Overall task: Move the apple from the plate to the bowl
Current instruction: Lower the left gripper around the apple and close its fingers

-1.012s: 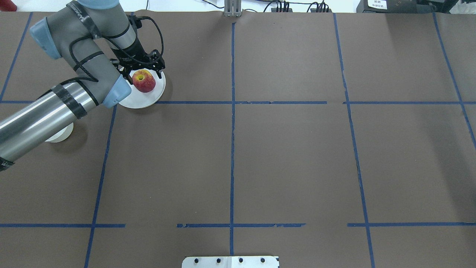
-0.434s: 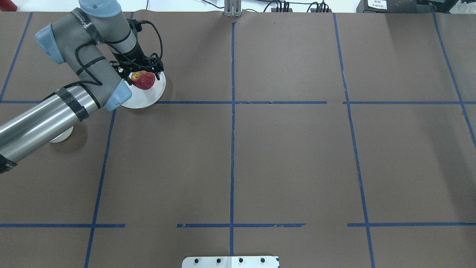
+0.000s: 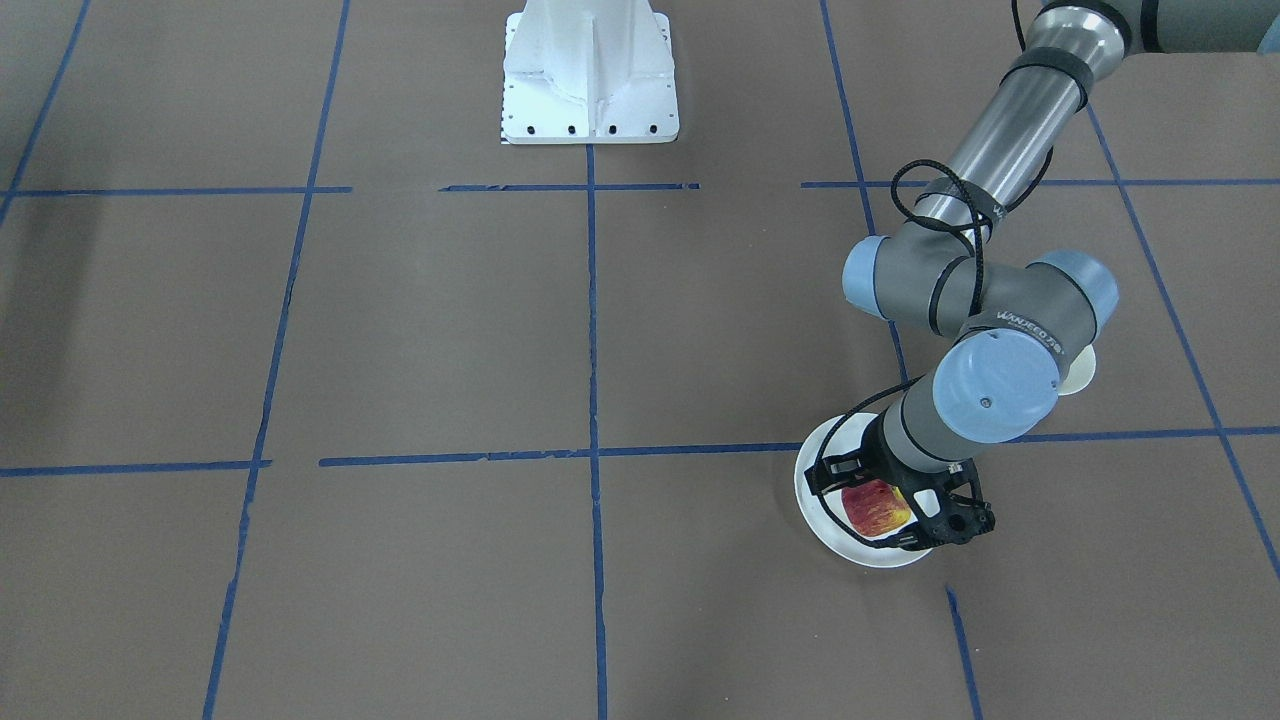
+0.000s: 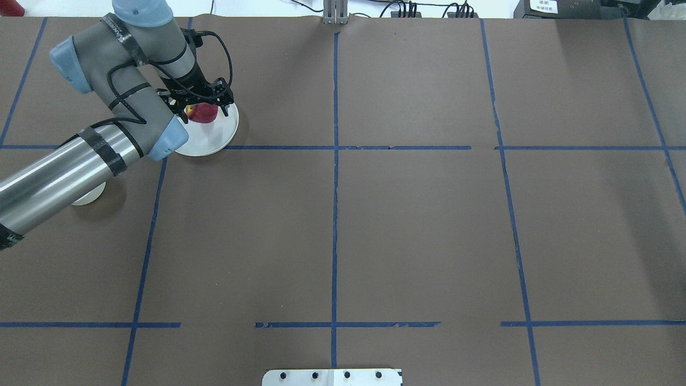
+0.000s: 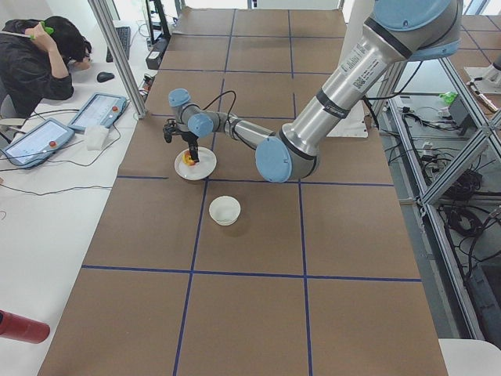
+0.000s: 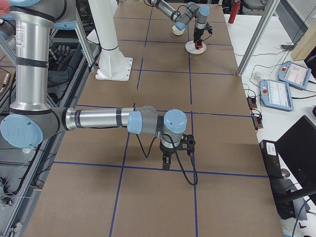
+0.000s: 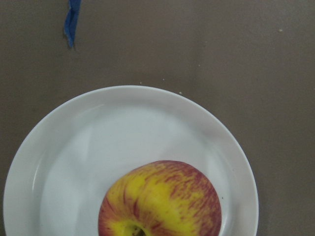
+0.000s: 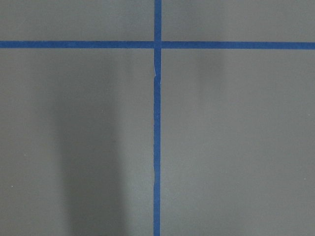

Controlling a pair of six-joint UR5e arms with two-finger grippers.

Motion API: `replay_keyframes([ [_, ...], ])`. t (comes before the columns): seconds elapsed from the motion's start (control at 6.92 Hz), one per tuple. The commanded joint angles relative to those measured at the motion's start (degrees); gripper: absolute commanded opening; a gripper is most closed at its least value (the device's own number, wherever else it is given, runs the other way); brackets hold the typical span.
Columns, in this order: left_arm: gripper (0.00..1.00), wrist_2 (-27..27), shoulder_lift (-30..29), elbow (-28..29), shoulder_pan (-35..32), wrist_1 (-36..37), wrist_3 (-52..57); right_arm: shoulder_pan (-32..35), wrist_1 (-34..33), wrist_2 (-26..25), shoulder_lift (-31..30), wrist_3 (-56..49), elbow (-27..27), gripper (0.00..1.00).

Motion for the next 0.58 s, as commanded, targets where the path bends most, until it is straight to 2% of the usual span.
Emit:
replay_keyframes([
  [0.0,1.0,0.02,0.04,0.01,-0.18,0.13,0.02,0.0,0.0,0.0,0.0,0.0,0.0,1.0],
  [0.43,1.0,-0.07,0.04,0.01,-0.62,-0.04,0.11,0.0,0.0,0.0,0.0,0.0,0.0,1.0],
])
